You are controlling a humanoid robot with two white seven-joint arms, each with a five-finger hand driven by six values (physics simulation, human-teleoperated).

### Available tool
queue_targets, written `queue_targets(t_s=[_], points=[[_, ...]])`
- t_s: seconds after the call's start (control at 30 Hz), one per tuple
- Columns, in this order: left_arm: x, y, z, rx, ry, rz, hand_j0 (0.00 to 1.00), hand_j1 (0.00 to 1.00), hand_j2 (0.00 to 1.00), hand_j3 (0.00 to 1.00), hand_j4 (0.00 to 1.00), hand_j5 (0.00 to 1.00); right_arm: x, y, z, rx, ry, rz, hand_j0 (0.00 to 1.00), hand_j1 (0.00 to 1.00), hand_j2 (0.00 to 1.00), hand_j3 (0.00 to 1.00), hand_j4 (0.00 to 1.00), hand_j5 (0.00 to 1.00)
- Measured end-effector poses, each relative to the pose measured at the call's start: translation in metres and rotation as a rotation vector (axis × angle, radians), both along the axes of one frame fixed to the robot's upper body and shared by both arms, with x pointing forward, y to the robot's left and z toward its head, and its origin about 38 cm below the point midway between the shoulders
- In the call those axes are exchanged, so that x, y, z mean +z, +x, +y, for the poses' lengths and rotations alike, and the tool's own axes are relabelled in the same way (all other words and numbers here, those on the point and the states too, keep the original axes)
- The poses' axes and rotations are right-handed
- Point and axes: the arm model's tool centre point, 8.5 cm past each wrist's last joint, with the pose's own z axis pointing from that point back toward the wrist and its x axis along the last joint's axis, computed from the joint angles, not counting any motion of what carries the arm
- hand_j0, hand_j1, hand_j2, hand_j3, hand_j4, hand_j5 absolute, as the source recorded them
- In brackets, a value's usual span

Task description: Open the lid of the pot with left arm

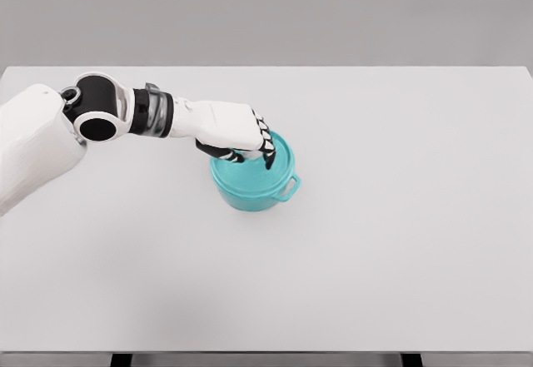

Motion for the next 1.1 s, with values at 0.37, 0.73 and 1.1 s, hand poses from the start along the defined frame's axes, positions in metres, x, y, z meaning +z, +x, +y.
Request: queue_targets(t_s=[0.37, 0.73, 1.1], points=[[0.016, 0.005, 0.033, 0.052, 0.022, -0.035, 0.44, 0.44, 0.44, 0.44, 0.44, 0.44, 0.000, 0.001, 0.000, 0.000, 0.000, -0.002, 1.00, 1.00, 1.00, 1.00, 1.00, 1.00], [0.018, -0.009, 0.145, 0.228, 0.163, -0.048, 0.50, 0.50, 0.50, 0.50, 0.50, 0.50, 0.000, 0.001, 0.000, 0.000, 0.000, -0.001, 1.00, 1.00, 1.00, 1.00, 1.00, 1.00], [0.016, -0.011, 0.161, 0.259, 0.182, -0.040, 1.00, 1.00, 1.00, 1.00, 1.00, 1.00, 0.000, 0.000, 0.000, 0.000, 0.000, 0.000, 1.00, 1.00, 1.00, 1.00, 1.00, 1.00]])
